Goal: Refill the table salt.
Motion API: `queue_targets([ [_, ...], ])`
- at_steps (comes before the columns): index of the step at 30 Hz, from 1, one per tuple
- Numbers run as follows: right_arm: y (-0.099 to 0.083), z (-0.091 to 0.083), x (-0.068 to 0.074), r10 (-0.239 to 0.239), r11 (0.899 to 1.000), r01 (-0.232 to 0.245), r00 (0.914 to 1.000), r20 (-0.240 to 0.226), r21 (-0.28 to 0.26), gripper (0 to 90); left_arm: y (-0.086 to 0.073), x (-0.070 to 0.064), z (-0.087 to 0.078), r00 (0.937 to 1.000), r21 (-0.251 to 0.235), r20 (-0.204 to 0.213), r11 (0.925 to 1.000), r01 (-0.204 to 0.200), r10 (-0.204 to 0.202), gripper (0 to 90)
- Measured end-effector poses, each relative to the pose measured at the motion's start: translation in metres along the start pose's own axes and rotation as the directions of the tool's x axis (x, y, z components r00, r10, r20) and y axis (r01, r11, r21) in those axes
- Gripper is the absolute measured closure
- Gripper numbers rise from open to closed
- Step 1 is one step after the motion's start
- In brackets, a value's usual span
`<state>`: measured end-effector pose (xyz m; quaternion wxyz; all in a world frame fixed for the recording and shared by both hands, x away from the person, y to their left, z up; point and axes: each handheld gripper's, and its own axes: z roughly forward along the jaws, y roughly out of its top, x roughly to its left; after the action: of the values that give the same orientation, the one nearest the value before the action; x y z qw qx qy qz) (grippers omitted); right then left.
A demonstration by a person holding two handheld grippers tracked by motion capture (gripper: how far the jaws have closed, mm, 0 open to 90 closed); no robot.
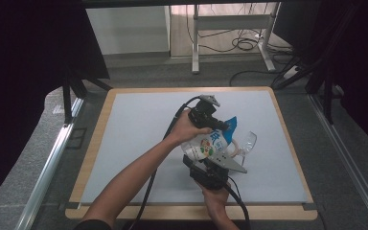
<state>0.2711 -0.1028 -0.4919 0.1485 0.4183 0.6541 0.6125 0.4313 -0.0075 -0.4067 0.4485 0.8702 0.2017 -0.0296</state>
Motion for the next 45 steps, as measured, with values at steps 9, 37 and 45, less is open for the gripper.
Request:
queue_targets([
  [9,0.0003,0.0001,0.0000,-0.002,1.000,0.002,1.0000,0.003,-0.002,54.8,0.0008,-0.0001,0.0001,1.0000,0.002,-0.001,1.0000,-0.002,0.002,89.6],
  [37,0.0002,0.0014,-0.0013,0.004,1.000,-0.004,1.0000,0.008,-0.009,55.8,0.0028,-0.0010,0.0020,1.0000,0.008,-0.003,1.0000,-0.002,0.002,89.6],
  [45,-0.0003,0.0028,0.0004,0.019,1.000,-0.018,0.9997,0.014,-0.014,55.7,0.0026,-0.0020,0.0021,1.0000,0.011,-0.005,0.9999,-0.006,0.006,89.6],
])
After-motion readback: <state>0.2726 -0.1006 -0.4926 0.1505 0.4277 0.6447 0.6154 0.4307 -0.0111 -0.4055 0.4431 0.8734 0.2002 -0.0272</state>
